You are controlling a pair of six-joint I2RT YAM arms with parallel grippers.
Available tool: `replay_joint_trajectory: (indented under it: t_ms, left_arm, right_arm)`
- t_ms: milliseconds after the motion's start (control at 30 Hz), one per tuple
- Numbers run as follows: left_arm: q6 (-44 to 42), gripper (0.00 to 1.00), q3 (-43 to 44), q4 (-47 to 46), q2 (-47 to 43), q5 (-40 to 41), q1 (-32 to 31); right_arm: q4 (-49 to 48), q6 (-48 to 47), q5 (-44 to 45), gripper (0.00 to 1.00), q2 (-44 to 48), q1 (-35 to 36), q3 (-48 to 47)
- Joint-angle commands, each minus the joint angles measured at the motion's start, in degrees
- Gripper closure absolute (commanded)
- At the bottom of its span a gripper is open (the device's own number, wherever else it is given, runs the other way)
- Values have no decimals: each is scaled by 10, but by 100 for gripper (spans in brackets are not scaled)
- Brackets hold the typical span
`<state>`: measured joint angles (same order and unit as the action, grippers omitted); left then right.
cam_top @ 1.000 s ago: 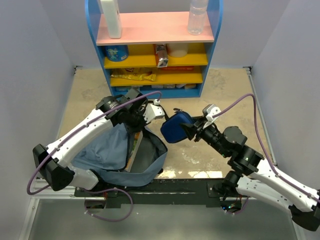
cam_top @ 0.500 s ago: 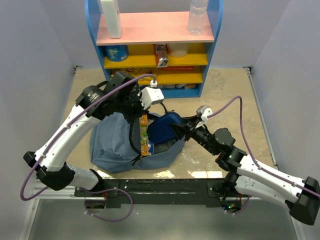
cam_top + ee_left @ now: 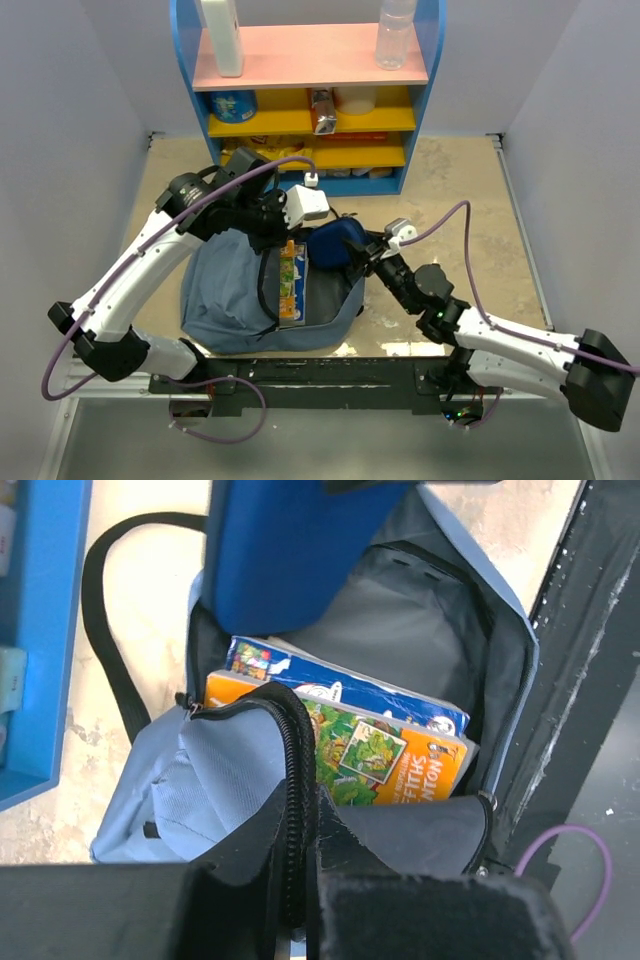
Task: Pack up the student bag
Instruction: Place the stationery in the student bag.
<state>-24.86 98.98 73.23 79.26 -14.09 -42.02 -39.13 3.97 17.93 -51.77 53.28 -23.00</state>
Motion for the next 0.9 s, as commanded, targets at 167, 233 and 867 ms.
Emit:
replay_joint_trajectory:
  t_ms: [167, 233, 867]
  left_arm:
    - [-7, 100, 57, -11, -4, -93, -3]
    - [-10, 100, 40, -20, -7, -90, -3]
    - [-11, 100, 31, -61, -9, -72, -3]
  right_arm:
    - [-248, -156, 123, 100, -149, 54, -14]
    - [-287, -178, 104, 100, -189, 64, -14]
    - [-70, 8, 116, 46, -214, 243, 9]
